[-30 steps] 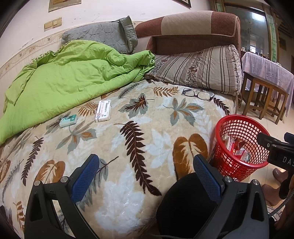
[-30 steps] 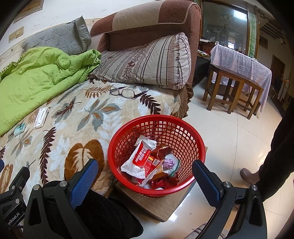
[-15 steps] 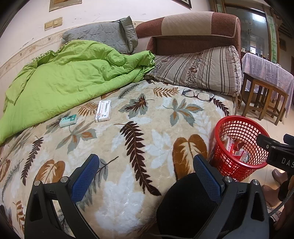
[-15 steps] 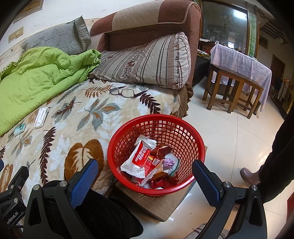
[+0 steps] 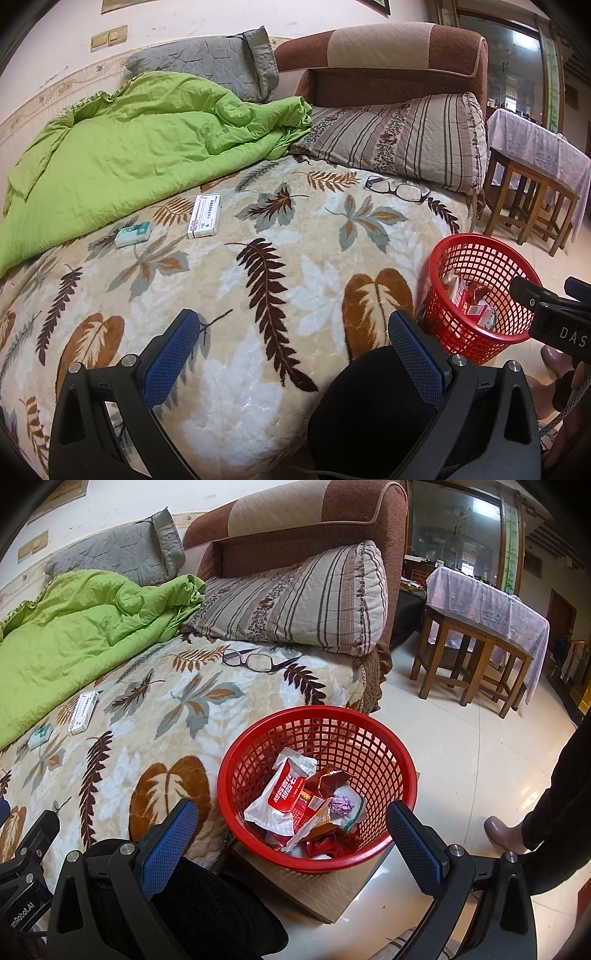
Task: Collect trash
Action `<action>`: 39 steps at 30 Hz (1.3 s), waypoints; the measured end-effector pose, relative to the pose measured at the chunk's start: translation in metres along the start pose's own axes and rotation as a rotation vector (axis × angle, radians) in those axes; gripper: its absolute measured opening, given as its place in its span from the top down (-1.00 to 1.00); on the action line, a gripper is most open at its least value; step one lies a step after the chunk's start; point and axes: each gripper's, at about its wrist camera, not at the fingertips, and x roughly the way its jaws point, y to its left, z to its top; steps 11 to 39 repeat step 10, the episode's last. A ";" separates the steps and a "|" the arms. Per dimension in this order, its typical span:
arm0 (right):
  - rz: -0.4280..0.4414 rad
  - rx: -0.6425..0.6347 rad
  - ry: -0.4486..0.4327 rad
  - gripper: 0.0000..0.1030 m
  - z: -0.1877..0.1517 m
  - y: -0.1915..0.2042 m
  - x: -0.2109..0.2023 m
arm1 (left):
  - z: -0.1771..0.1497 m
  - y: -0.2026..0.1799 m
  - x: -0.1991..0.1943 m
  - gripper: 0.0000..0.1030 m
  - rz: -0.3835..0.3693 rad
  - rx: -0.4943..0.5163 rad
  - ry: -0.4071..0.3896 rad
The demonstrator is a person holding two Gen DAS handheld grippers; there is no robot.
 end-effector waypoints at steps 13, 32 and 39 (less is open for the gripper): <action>0.054 -0.073 -0.045 -1.00 0.015 0.017 -0.002 | 0.008 0.023 -0.008 -0.97 0.034 -0.042 -0.040; 0.054 -0.073 -0.045 -1.00 0.015 0.017 -0.002 | 0.008 0.023 -0.008 -0.97 0.034 -0.042 -0.040; 0.054 -0.073 -0.045 -1.00 0.015 0.017 -0.002 | 0.008 0.023 -0.008 -0.97 0.034 -0.042 -0.040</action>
